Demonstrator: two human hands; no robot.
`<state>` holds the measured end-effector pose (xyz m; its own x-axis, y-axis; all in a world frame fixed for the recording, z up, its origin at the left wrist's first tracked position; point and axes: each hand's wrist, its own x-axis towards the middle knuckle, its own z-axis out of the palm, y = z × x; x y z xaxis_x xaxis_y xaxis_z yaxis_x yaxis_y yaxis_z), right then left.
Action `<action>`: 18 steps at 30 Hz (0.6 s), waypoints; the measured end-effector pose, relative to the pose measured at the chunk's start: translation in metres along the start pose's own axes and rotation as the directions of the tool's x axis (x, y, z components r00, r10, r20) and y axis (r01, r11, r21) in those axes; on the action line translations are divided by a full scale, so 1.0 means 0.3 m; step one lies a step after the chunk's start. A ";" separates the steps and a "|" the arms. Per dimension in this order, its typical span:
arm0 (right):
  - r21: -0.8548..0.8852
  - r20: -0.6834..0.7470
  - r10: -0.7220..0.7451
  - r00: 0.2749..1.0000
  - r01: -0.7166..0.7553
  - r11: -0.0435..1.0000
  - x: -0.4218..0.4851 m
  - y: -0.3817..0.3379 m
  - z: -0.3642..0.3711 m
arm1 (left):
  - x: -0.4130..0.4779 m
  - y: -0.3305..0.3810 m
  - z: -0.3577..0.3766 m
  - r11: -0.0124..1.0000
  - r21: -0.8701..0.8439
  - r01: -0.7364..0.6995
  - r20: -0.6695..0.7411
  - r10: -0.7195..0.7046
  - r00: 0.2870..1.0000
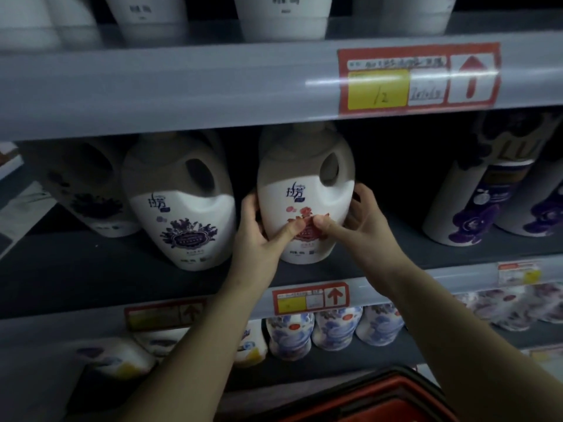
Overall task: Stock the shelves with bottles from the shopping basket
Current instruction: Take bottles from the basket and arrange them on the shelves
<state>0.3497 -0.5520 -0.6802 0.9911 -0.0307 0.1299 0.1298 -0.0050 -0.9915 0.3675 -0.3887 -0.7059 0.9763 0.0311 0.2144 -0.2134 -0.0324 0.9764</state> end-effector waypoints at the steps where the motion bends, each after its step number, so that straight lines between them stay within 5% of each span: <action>1: -0.031 0.000 -0.009 1.000 0.009 0.999 -0.004 0.000 0.001 | -0.002 0.002 0.002 1.000 0.004 -0.001 0.001 0.001 1.000; 9: -0.318 -0.017 -0.072 0.997 0.063 0.946 -0.105 -0.027 0.024 | -0.075 0.076 0.000 0.998 0.036 0.047 0.011 -0.047 0.999; 18: -0.462 -0.005 0.045 0.999 -0.042 0.886 -0.455 0.034 0.023 | -0.412 0.038 -0.029 0.978 0.178 0.107 0.048 -0.117 0.992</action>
<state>0.2160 -0.5409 -0.7080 0.9957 -0.0362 0.0855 0.0590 -0.4646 -0.8835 0.2440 -0.3842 -0.7211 0.9952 -0.0131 0.0972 -0.0978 -0.2064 0.9736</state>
